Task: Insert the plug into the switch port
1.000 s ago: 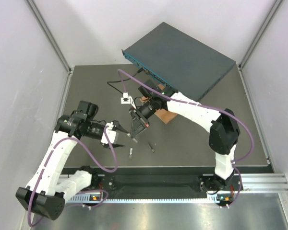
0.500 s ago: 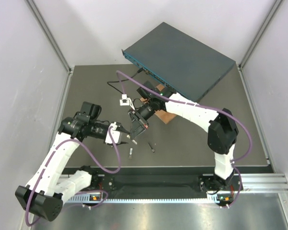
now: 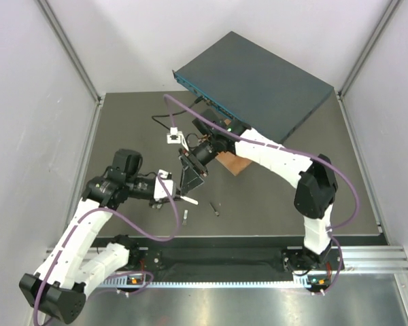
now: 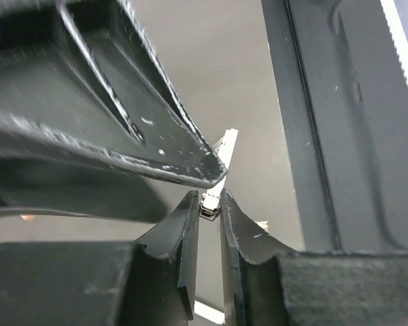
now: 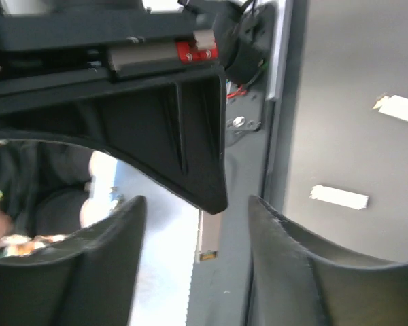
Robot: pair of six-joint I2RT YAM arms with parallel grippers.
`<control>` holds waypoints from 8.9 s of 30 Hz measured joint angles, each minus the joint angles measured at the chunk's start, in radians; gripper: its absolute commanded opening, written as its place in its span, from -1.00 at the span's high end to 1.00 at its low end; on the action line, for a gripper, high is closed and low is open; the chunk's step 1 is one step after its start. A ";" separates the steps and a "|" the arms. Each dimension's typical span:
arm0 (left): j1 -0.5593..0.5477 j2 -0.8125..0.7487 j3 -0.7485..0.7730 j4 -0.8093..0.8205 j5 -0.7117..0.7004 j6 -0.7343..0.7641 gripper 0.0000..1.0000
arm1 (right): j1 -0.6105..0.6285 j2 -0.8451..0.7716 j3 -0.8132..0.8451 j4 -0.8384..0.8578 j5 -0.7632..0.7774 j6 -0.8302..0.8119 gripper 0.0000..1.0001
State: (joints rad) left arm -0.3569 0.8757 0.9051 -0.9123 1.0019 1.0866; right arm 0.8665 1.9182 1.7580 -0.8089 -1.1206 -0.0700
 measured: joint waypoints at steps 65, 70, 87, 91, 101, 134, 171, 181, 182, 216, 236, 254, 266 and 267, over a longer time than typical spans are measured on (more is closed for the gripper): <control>0.000 -0.212 0.106 0.320 -0.309 -0.500 -0.29 | -0.160 -0.323 -0.236 0.320 0.105 0.308 1.00; 0.000 -0.204 0.061 0.315 -0.307 -0.443 -0.17 | -0.138 -0.301 -0.267 0.407 0.103 0.402 1.00; 0.000 -0.159 0.026 0.322 -0.303 -0.353 0.20 | -0.099 -0.224 -0.272 0.488 0.123 0.543 1.00; 0.000 -0.146 0.026 0.320 -0.303 -0.328 0.19 | -0.096 -0.220 -0.272 0.488 0.124 0.554 1.00; 0.000 -0.124 0.023 0.290 -0.303 -0.262 0.24 | -0.096 -0.220 -0.272 0.492 0.124 0.568 1.00; -0.006 -0.111 0.010 0.288 -0.319 -0.435 1.00 | -0.103 -0.189 -0.132 0.413 0.142 0.503 -0.61; -0.128 0.610 0.731 0.224 -0.709 -0.954 1.00 | -1.214 -0.793 -0.416 0.183 0.270 0.460 -1.00; -0.130 0.624 0.747 0.222 -0.716 -0.920 1.00 | -1.215 -0.758 -0.700 0.466 0.187 0.697 -0.99; -0.130 0.624 0.747 0.223 -0.718 -0.919 1.00 | -1.215 -0.758 -0.715 0.504 0.172 0.721 -1.00; -0.190 0.800 0.882 0.235 -0.917 -0.936 1.00 | -1.135 -0.680 -0.797 0.902 0.146 1.062 0.99; -0.190 0.820 0.906 0.238 -0.940 -0.944 1.00 | -1.135 -0.681 -0.797 0.901 0.146 1.061 1.00; -0.191 0.844 0.911 0.238 -0.938 -0.963 1.00 | -1.133 -0.681 -0.797 0.901 0.146 1.061 1.00; -0.191 0.845 0.926 0.231 -0.935 -0.997 1.00 | -1.133 -0.681 -0.797 0.900 0.146 1.061 1.00; -0.191 0.846 0.931 0.229 -0.935 -1.000 1.00 | -1.133 -0.681 -0.797 0.899 0.146 1.061 1.00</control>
State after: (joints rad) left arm -0.5476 1.7214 1.8359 -0.6830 0.0666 0.0868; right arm -0.2665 1.2377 0.9611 0.0902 -0.9741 0.9905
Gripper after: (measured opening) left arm 0.226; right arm 0.513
